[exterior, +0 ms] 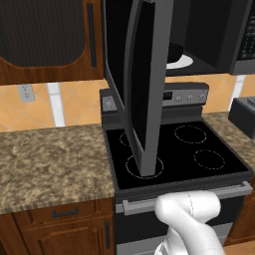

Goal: Open the microwave, place the bowl with waffle inside the microwave, then close the microwave door and turn it on.

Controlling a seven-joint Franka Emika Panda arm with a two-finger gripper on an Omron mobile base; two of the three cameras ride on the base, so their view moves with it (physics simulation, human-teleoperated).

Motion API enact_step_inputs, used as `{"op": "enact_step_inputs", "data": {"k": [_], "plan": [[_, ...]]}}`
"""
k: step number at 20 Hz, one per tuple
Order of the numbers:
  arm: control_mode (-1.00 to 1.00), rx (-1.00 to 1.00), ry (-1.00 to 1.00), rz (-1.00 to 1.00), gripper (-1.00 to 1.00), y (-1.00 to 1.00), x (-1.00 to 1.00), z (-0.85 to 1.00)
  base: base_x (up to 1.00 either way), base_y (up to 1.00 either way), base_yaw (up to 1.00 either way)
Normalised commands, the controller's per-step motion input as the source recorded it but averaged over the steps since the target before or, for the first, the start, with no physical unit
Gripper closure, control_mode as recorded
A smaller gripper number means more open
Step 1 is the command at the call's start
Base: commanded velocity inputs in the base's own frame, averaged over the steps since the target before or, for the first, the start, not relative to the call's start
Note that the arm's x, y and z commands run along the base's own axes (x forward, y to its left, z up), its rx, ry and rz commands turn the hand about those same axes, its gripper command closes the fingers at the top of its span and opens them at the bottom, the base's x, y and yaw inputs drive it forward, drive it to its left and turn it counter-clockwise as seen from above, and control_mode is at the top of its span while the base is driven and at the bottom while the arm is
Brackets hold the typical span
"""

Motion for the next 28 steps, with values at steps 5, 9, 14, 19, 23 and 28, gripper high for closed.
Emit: {"op": "enact_step_inputs", "data": {"k": [5, 9, 14, 19, 23, 28], "plan": [[-1.00, -0.01, -0.03, 0.00, -1.00, 0.16, -0.65, 0.10, 0.00, 0.00, 0.00], [-1.00, -0.09, -0.03, -0.07, -1.00, 0.66, -0.67, 0.00, 0.00, 0.00, 0.00], [-1.00, -0.12, -0.03, -0.17, -1.00, 0.85, -0.53, 0.00, 0.00, 0.00, 0.00], [-1.00, -0.09, -0.06, -0.18, -1.00, 0.92, -0.04, 0.00, 0.00, 0.00, 0.00], [-1.00, -0.16, 0.00, -0.12, -1.00, 0.81, 0.43, 0.00, 0.00, 0.00, 0.00], [-1.00, -0.19, 0.00, -0.08, -1.00, 0.49, 0.66, -0.02, 0.00, 0.00, 0.00]]}}
